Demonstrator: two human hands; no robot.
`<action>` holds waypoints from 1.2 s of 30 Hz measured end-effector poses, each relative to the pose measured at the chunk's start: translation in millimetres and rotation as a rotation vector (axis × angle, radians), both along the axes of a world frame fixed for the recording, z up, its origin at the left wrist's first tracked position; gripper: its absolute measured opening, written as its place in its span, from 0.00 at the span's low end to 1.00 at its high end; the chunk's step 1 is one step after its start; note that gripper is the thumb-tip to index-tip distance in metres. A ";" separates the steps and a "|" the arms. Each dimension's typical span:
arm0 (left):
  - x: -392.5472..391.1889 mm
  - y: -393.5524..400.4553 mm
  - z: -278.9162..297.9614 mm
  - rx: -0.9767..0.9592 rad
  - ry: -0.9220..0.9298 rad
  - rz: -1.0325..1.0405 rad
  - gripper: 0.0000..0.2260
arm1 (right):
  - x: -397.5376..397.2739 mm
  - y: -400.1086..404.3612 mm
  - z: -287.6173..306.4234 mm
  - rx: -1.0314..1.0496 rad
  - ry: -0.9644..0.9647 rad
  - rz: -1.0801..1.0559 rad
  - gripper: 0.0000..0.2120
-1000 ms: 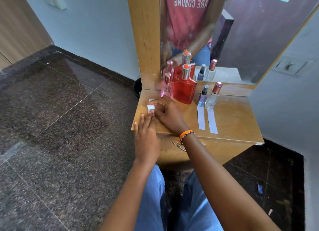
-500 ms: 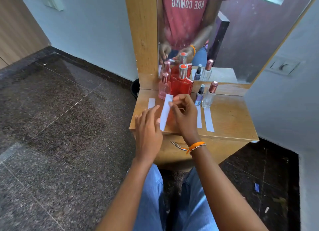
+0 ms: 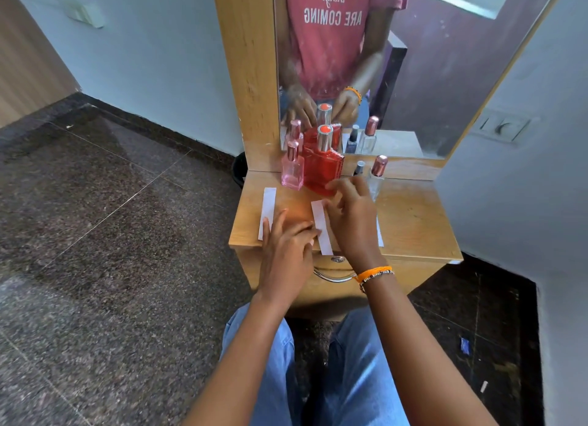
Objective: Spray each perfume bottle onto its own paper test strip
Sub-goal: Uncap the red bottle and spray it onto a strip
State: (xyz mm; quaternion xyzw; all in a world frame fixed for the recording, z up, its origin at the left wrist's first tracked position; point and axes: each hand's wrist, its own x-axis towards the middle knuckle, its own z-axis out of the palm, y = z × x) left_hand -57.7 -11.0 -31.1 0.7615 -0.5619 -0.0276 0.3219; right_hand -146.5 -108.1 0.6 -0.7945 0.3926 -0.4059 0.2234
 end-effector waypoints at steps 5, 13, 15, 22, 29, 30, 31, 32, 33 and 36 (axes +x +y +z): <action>4.6 -3.2 2.9 0.013 -0.001 0.025 0.15 | 8.8 -18.2 30.5 -0.217 0.133 -0.252 0.20; 5.6 -3.3 6.7 0.073 -0.045 -0.047 0.22 | 30.4 -45.5 38.7 -0.222 0.451 -0.264 0.18; 6.4 -3.2 7.3 0.068 -0.017 -0.038 0.24 | 31.7 -46.8 36.6 -0.213 0.430 -0.259 0.15; 11.5 -5.7 10.0 0.066 0.033 -0.052 0.27 | 25.9 -30.3 36.7 -0.211 0.289 -0.304 0.12; 5.5 -2.6 23.4 -0.163 0.111 0.009 0.18 | -4.5 10.1 51.4 -0.185 0.078 -0.337 0.13; 3.9 -3.0 28.7 -0.245 0.202 0.016 0.15 | -10.6 15.3 52.9 -0.162 0.049 -0.307 0.13; 1.8 -3.0 34.9 -0.311 0.323 0.004 0.12 | -17.2 19.2 53.9 -0.130 0.018 -0.259 0.13; -0.4 -2.7 42.0 -0.338 0.475 -0.033 0.11 | -23.7 23.1 54.8 -0.088 -0.012 -0.195 0.12; -2.3 -2.0 49.4 -0.323 0.641 -0.097 0.13 | -29.7 26.0 56.3 -0.032 -0.042 -0.116 0.12; -3.3 -3.2 61.5 -0.200 0.972 -0.303 0.16 | -41.7 34.4 61.4 0.170 -0.140 0.100 0.09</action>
